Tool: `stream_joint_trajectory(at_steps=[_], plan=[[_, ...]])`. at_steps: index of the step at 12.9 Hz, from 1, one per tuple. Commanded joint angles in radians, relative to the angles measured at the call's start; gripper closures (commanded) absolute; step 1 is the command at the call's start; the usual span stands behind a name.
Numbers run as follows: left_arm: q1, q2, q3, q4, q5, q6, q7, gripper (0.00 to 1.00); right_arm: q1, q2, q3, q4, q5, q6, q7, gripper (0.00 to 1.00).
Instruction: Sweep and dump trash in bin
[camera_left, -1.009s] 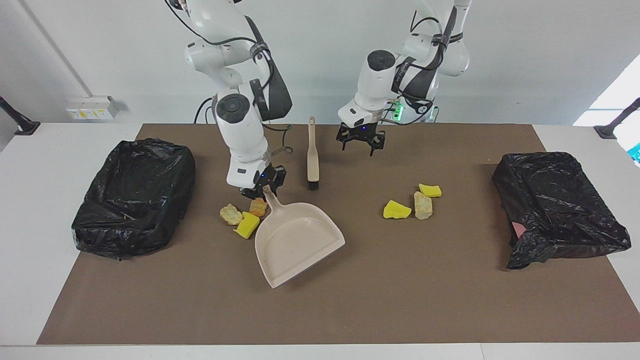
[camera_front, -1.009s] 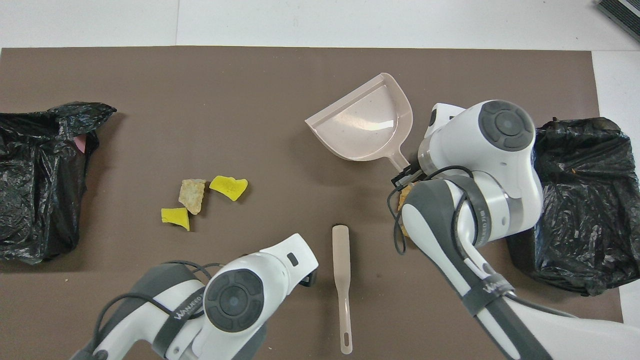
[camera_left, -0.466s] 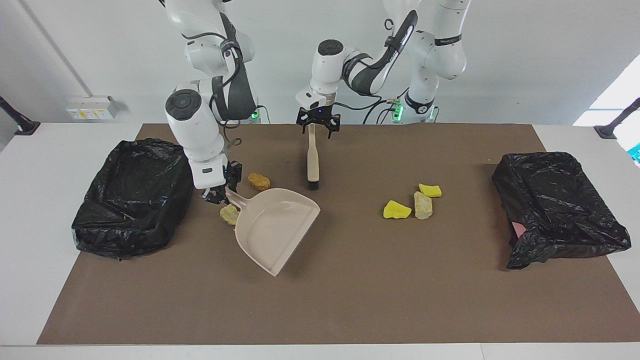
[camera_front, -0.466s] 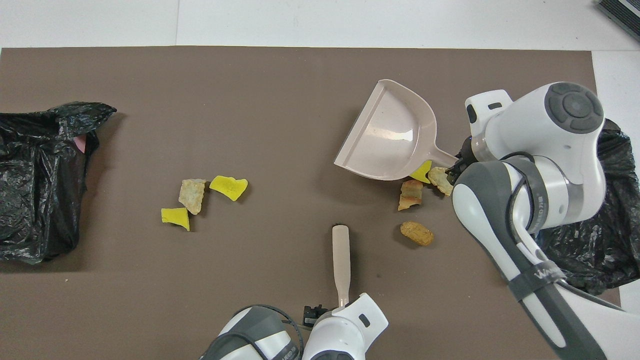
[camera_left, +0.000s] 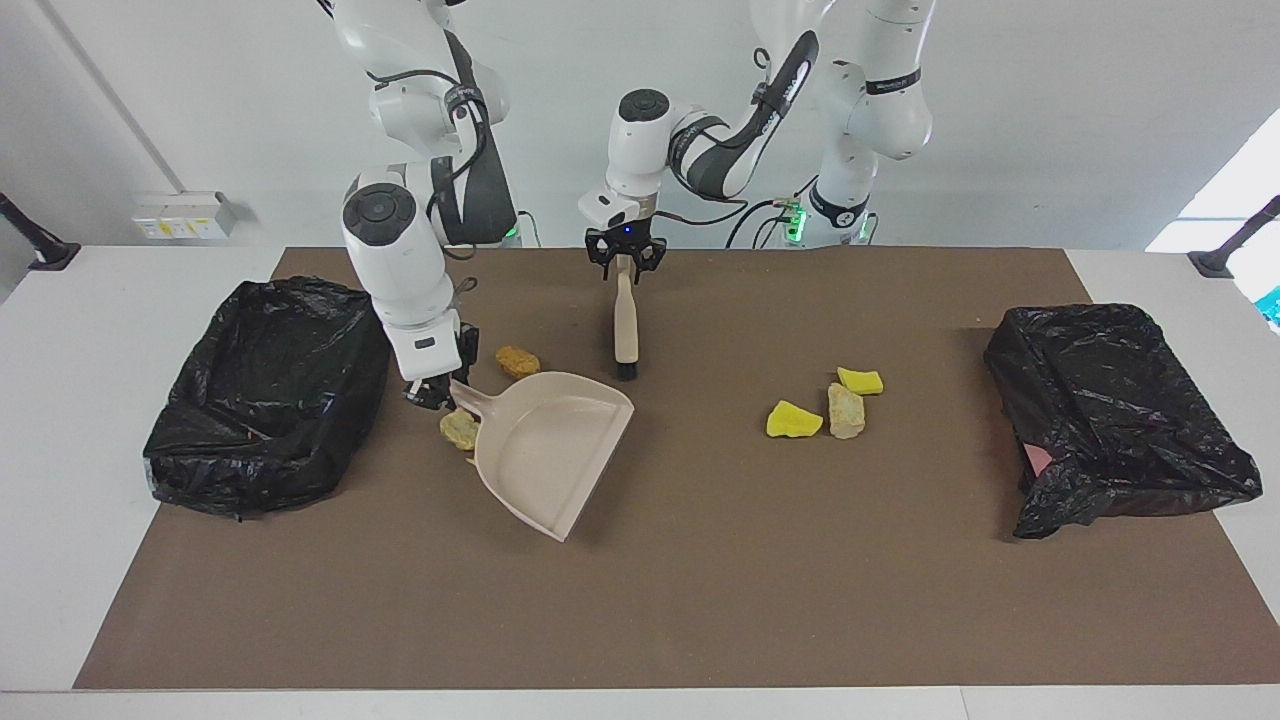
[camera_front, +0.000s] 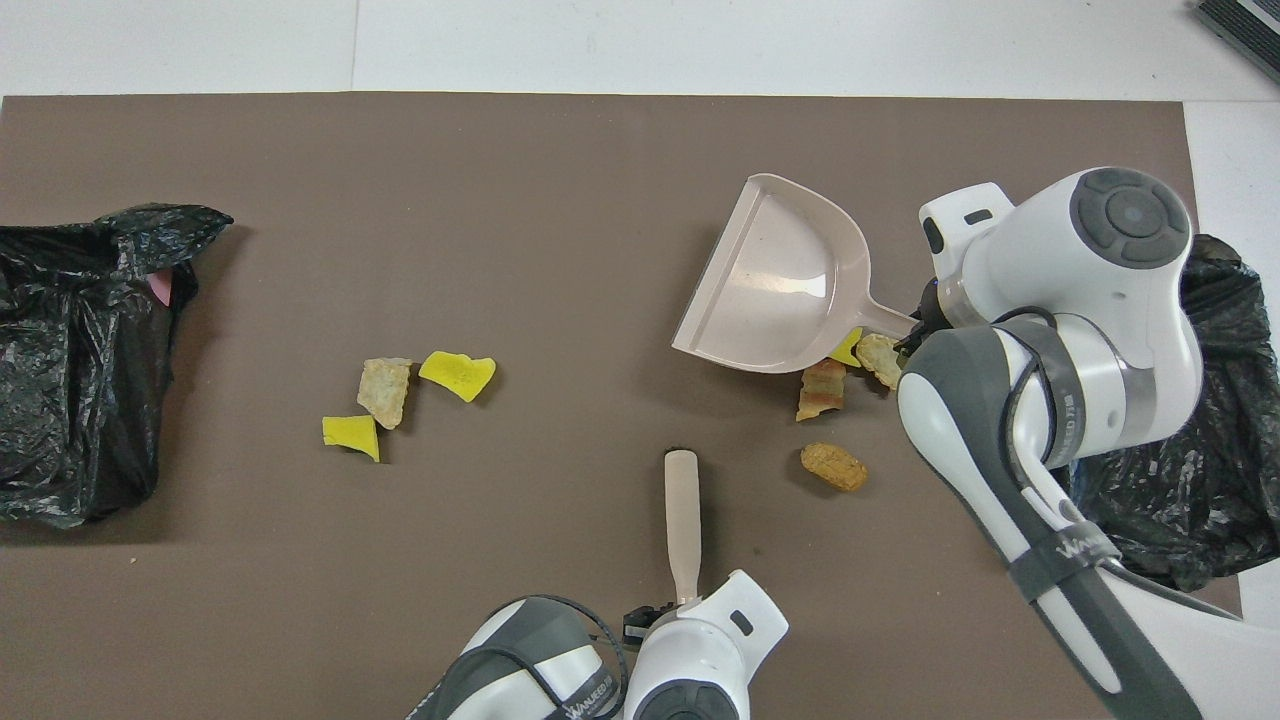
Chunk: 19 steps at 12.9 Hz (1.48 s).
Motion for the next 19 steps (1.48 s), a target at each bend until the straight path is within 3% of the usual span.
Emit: stream_joint_trajectory(at_steps=[1, 4, 6, 8, 12, 19], plan=[[-0.006, -0.005, 0.01, 0.001, 0.01, -0.059, -0.052, 1.0, -0.004, -0.008, 0.005, -0.002, -0.012, -0.013, -0.021, 1.0], [0.032, -0.029, 0.021, 0.009, 0.022, -0.131, -0.04, 1.0, -0.004, -0.008, 0.005, -0.004, -0.014, -0.013, -0.021, 1.0], [0.113, -0.083, 0.021, 0.027, 0.045, -0.212, -0.038, 1.0, 0.003, -0.008, 0.005, -0.002, -0.014, -0.013, -0.016, 1.0], [0.198, -0.086, 0.021, 0.077, 0.088, -0.304, -0.04, 1.0, 0.019, -0.005, 0.005, -0.002, -0.017, -0.015, -0.013, 1.0], [0.368, -0.082, 0.021, 0.125, 0.168, -0.435, -0.041, 1.0, 0.146, 0.029, 0.007, 0.001, -0.134, -0.03, -0.013, 1.0], [0.734, -0.086, 0.021, 0.058, 0.266, -0.461, -0.041, 1.0, 0.261, 0.05, 0.025, 0.001, -0.06, -0.069, 0.013, 1.0]])
